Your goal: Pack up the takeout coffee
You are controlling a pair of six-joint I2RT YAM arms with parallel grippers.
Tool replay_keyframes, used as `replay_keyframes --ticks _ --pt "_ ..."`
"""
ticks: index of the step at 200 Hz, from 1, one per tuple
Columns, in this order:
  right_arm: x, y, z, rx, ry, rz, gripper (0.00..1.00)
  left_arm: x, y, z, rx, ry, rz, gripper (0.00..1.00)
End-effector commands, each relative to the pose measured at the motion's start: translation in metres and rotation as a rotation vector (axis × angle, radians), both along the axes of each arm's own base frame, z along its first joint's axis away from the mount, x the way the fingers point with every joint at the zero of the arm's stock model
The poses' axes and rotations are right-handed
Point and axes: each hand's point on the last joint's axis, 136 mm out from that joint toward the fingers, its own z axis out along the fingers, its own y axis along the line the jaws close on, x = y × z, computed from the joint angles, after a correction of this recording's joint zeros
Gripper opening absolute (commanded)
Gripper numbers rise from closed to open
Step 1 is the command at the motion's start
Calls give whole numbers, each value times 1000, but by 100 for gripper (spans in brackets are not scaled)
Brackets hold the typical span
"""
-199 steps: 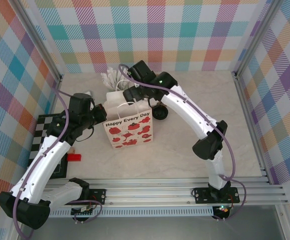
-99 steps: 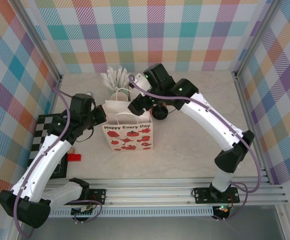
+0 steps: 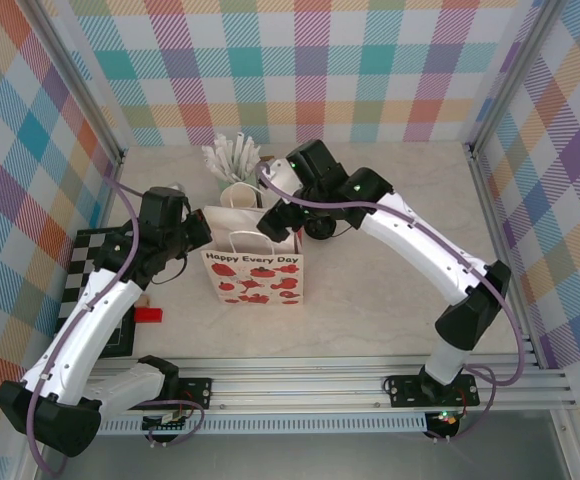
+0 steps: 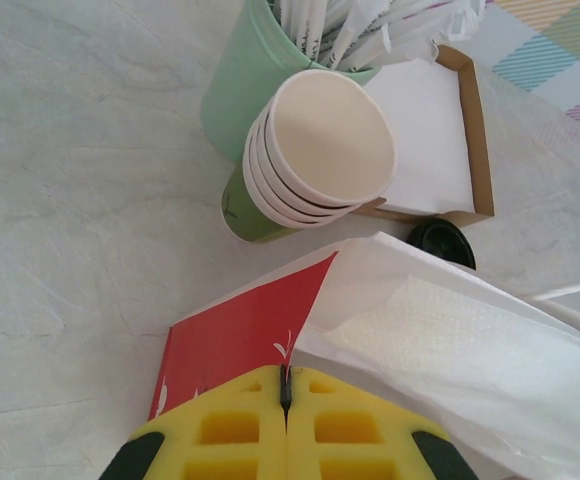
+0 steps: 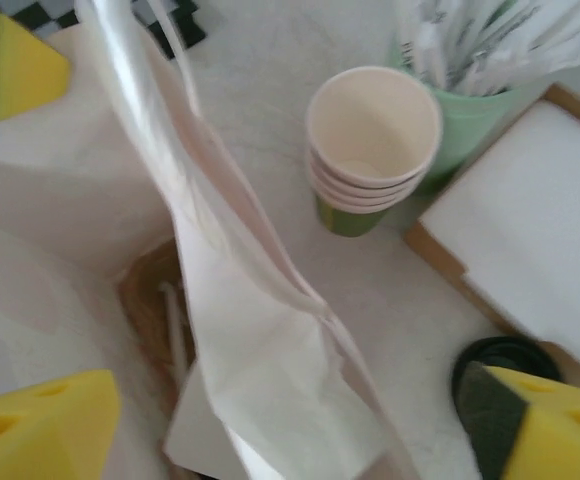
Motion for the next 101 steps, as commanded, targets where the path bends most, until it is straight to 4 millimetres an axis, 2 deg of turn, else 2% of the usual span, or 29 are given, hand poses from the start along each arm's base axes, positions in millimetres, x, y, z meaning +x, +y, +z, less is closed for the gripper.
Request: replay_keyframes --ticks 1,10,22,33,40,54,66,86,101 --pt "8 -26 58 124 -111 -177 95 -3 8 15 -52 -41 68 0" --pt "0 -28 68 175 -102 -175 95 -3 8 17 -68 -50 76 0" --pt "-23 -22 74 241 -52 -84 92 -4 9 18 -68 -53 87 0" --pt "-48 -11 66 265 26 54 85 -4 9 19 -67 -52 83 0" --pt "-56 -6 57 260 68 100 79 -4 7 19 -69 -54 75 0" --pt "-52 -1 37 222 119 82 63 -3 4 19 -77 -51 57 0" --pt "-43 3 28 198 141 57 53 -3 2 17 -80 -44 49 0" --pt "-37 19 16 189 171 73 47 -3 2 14 -84 -41 50 0" --pt "-25 27 5 177 156 41 44 -4 1 13 -86 -39 49 0"
